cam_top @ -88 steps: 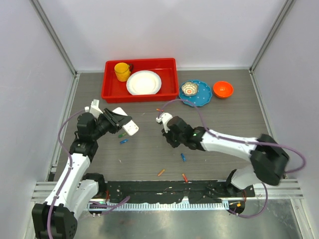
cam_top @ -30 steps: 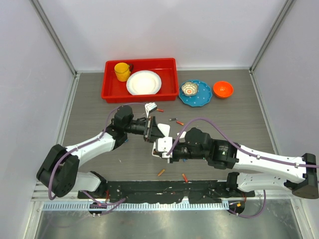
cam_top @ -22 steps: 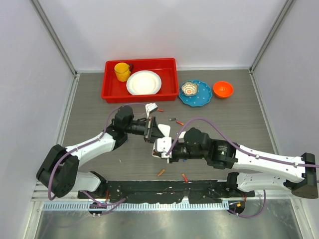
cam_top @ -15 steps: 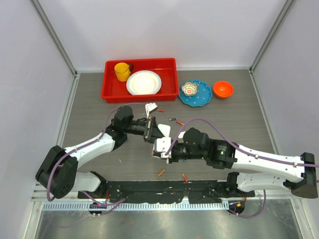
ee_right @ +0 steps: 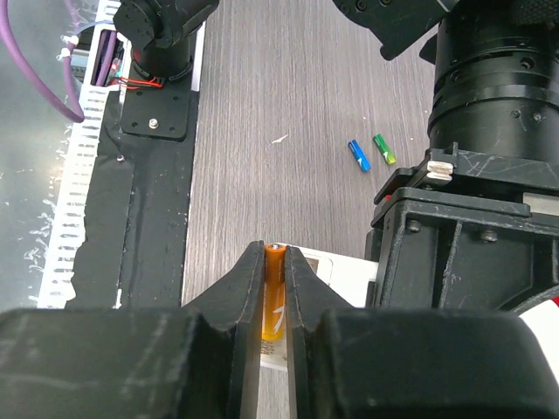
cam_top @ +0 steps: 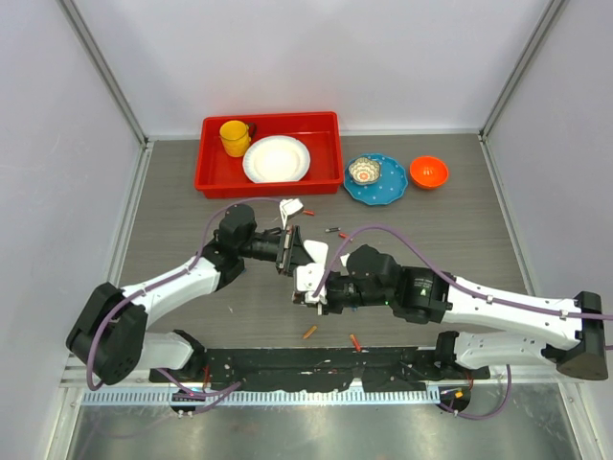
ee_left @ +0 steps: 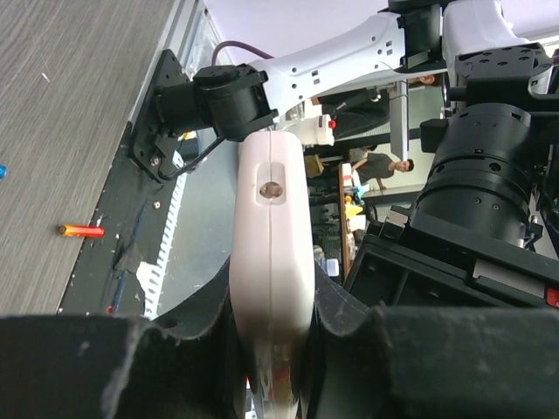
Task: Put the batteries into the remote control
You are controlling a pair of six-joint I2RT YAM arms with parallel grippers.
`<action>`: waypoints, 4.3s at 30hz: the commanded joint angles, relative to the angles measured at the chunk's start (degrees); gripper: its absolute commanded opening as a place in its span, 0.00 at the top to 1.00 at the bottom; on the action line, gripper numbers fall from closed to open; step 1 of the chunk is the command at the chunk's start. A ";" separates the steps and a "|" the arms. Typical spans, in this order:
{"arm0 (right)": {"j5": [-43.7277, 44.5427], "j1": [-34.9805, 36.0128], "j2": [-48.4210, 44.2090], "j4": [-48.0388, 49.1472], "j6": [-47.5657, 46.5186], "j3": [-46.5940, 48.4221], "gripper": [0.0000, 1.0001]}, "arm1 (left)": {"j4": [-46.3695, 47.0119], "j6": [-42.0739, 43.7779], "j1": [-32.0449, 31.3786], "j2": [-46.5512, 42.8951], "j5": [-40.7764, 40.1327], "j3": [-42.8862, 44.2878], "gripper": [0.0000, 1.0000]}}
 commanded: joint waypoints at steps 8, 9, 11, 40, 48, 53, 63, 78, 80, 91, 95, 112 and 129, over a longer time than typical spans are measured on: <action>0.01 0.57 4.00 -8.78 7.67 6.44 0.99 | 1.59 0.09 -0.09 -4.51 -2.47 2.02 1.00; 0.62 0.57 4.00 -8.87 8.20 6.44 0.99 | 0.98 0.53 -0.09 -4.78 -3.25 1.93 1.00; 1.24 0.57 3.91 -9.04 9.17 6.44 0.99 | -0.87 1.67 -0.09 -5.48 -4.22 2.01 1.00; 2.38 1.01 5.41 -11.95 10.22 8.46 0.75 | -5.80 5.10 -0.09 -7.77 -6.95 1.49 1.00; 4.76 1.01 5.23 -10.54 10.57 8.38 0.66 | -6.33 5.54 -0.09 -7.94 -6.95 0.69 1.00; 5.99 1.01 4.88 -9.93 10.58 8.29 0.65 | -6.24 5.54 -0.09 -7.94 -6.86 0.69 1.00; 8.89 1.01 3.92 -8.70 10.58 7.24 0.65 | -6.68 5.89 -0.09 -7.42 -7.65 0.34 1.00; 20.91 1.01 -10.76 6.06 20.21 -1.44 0.37 | -5.55 12.57 4.57 -3.37 -21.09 -4.31 1.00; 28.18 0.31 -13.22 10.01 24.61 -4.18 0.25 | -1.77 12.84 4.57 -6.00 -24.60 -6.59 1.00; 46.67 -0.14 -18.32 12.40 36.59 -17.64 0.10 | 1.76 16.89 4.48 -26.65 -28.83 -15.91 1.00; 54.05 -0.14 -19.03 11.61 40.27 -18.60 0.10 | 1.24 12.15 4.39 -31.49 -33.66 -17.85 1.00; 34.12 -0.58 4.26 9.31 46.34 -19.83 0.24 | -6.50 8.01 7.82 -32.81 -34.11 -14.33 1.00; 33.23 10.41 17.53 8.36 45.29 -14.83 0.10 | -18.54 10.11 8.88 -37.91 -36.40 -13.19 1.00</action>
